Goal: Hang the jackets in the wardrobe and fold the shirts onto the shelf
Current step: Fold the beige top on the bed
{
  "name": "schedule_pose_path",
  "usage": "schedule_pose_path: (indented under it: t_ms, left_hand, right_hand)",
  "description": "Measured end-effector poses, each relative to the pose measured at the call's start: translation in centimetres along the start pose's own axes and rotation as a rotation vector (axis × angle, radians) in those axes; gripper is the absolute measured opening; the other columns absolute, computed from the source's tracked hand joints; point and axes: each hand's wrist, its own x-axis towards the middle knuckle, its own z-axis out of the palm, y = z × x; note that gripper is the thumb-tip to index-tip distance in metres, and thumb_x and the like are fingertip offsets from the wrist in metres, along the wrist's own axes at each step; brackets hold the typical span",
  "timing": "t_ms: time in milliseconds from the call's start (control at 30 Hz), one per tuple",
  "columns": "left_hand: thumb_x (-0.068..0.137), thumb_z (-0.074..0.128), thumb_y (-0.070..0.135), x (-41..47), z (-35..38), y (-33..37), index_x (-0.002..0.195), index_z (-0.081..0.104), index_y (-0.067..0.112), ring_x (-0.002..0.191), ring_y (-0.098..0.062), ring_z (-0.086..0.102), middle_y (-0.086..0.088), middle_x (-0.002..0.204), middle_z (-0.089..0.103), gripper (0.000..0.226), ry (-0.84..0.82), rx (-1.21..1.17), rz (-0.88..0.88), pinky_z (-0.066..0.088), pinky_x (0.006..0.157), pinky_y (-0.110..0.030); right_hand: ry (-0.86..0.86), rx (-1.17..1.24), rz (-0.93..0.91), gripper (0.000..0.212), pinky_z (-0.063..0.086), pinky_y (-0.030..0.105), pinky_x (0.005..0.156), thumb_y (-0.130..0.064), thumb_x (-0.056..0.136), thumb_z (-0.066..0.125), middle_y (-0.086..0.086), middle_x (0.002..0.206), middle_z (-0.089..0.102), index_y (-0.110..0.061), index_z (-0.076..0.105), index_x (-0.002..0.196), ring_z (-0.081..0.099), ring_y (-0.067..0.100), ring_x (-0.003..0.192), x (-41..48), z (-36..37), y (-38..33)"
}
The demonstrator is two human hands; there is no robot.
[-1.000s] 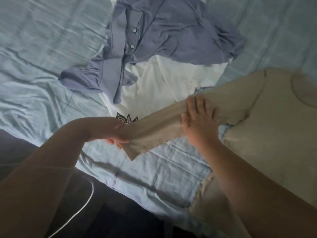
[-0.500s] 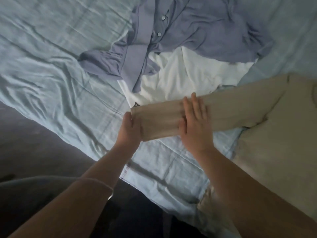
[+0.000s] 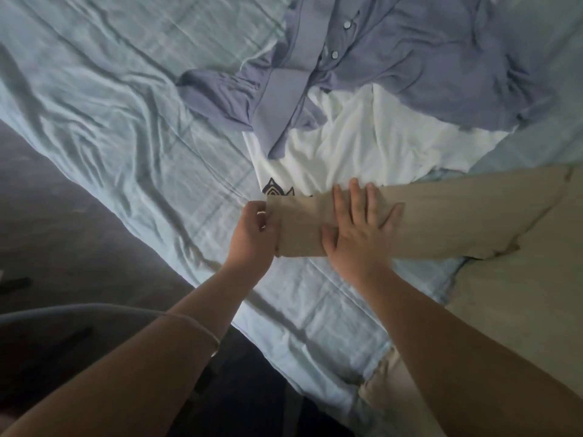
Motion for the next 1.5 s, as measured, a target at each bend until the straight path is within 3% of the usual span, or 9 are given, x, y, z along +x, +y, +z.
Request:
schedule_pose_path:
  t_ms: [133,233,400,567,667,767,1067,1233,1500]
  left_hand:
    - [0.097,0.057,0.021,-2.0,1.0,2.6,0.109,0.059,0.009,0.06,-0.011,0.063,0.003,0.073,0.071,0.017,-0.135,-0.234,0.121,0.048,0.051,-0.024]
    - [0.096,0.058,0.022,-3.5,3.0,5.1,0.11,0.057,0.001,0.072,-0.025,0.059,-0.012,0.084,0.066,0.025,-0.277,-0.369,0.202,0.048,0.066,-0.037]
    - [0.102,0.038,0.03,-5.8,8.4,8.4,0.118,0.066,0.007,0.093,-0.022,0.065,-0.015,0.104,0.071,0.039,-0.422,-0.344,0.239,0.051,0.083,-0.037]
    - [0.088,0.044,0.0,-7.7,13.8,9.3,0.113,0.066,0.008,0.093,-0.021,0.066,-0.003,0.105,0.072,0.035,-0.452,-0.203,0.434,0.053,0.084,-0.039]
    - [0.082,0.043,0.001,-8.5,17.2,8.6,0.111,0.062,0.017,0.1,-0.013,0.06,0.008,0.107,0.065,0.038,-0.133,0.246,0.715,0.048,0.091,-0.035]
    - [0.088,0.048,0.011,-8.9,21.9,7.6,0.133,0.056,0.009,0.131,-0.032,0.047,-0.01,0.138,0.055,0.046,-0.094,0.649,1.055,0.035,0.112,-0.045]
    - [0.1,0.023,0.05,-9.8,41.2,8.8,0.159,0.014,0.029,0.153,-0.029,0.01,-0.007,0.165,0.018,0.063,-0.358,1.173,1.022,0.005,0.123,-0.049]
    - [0.101,0.024,0.052,-12.1,48.9,7.9,0.158,0.015,0.031,0.153,-0.03,0.008,-0.007,0.165,0.018,0.062,-0.423,1.292,1.181,0.006,0.122,-0.052]
    - [0.102,0.023,0.053,-16.1,54.7,5.3,0.158,0.019,0.031,0.153,-0.03,0.012,-0.007,0.165,0.02,0.06,-0.552,1.374,1.364,0.005,0.121,-0.056]
  right_hand:
    - [0.114,0.486,-0.035,0.067,0.028,0.061,0.112,-0.025,0.078,0.057,0.009,0.157,0.034,-0.018,0.045,0.144,0.027,0.033,0.147,-0.6,-4.9,0.9]
    - [0.236,1.064,0.174,0.028,0.052,0.037,0.092,-0.025,0.086,0.053,-0.008,0.113,0.066,-0.023,0.063,0.111,0.063,0.011,0.108,-2.8,-8.9,2.3]
    - [-0.197,1.651,0.361,0.058,0.048,0.061,0.096,-0.059,0.091,0.042,0.016,0.115,0.068,-0.012,0.066,0.116,0.064,0.036,0.11,-4.2,-11.8,6.4]
    - [0.025,1.226,0.477,0.025,0.052,0.046,0.074,-0.031,0.093,0.058,0.009,0.076,0.065,-0.011,0.062,0.078,0.063,0.025,0.076,-4.0,-11.7,13.1]
    - [0.175,1.091,0.586,0.032,0.036,0.037,0.063,-0.024,0.097,0.054,0.004,0.063,0.05,-0.008,0.05,0.07,0.05,0.025,0.066,-4.0,-10.4,17.6]
    - [0.273,1.031,0.67,0.034,0.028,0.033,0.062,-0.024,0.097,0.054,0.001,0.059,0.042,-0.011,0.045,0.067,0.04,0.02,0.063,-4.6,-9.0,22.3]
    - [0.349,0.972,0.893,0.015,0.029,0.018,0.06,-0.024,0.094,0.06,0.0,0.083,0.064,-0.013,0.069,0.094,0.053,0.015,0.076,-11.2,-3.8,39.0]
    - [0.44,0.817,1.032,0.026,0.04,0.031,0.075,-0.029,0.097,0.058,0.013,0.097,0.073,-0.006,0.071,0.099,0.066,0.03,0.093,-16.2,-0.8,46.5]
    - [0.395,0.752,1.216,0.026,0.037,0.03,0.07,-0.031,0.097,0.053,0.014,0.089,0.07,-0.011,0.068,0.092,0.064,0.035,0.087,-25.4,2.9,50.7]
